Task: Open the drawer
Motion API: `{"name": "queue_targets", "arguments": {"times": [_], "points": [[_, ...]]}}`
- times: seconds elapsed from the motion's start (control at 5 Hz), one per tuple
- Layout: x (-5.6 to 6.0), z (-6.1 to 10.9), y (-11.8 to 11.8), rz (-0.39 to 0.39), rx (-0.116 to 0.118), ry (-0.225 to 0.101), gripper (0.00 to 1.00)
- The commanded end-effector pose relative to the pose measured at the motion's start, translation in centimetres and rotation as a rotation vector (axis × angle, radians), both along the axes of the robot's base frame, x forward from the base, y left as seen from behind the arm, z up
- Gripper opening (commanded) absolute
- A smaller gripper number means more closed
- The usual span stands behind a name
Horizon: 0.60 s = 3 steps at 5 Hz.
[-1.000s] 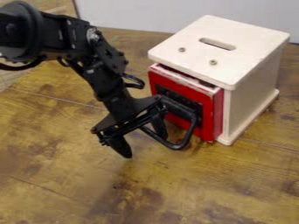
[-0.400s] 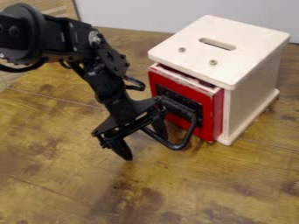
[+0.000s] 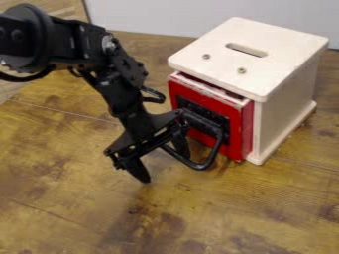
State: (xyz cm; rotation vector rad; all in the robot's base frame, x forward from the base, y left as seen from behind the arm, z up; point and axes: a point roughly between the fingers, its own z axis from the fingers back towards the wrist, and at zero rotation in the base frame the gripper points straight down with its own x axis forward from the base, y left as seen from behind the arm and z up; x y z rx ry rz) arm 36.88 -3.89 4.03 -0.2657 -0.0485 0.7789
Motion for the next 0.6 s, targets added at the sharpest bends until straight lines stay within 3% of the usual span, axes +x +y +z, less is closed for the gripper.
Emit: {"name": "queue_targets", "arguments": {"times": [0.0, 0.4], "points": [[0.62, 1.72, -0.17, -0.005, 0.011, -0.034, 1.00], [0.95, 1.97, -0.14, 0.021, 0.016, -0.024, 1.00]]}}
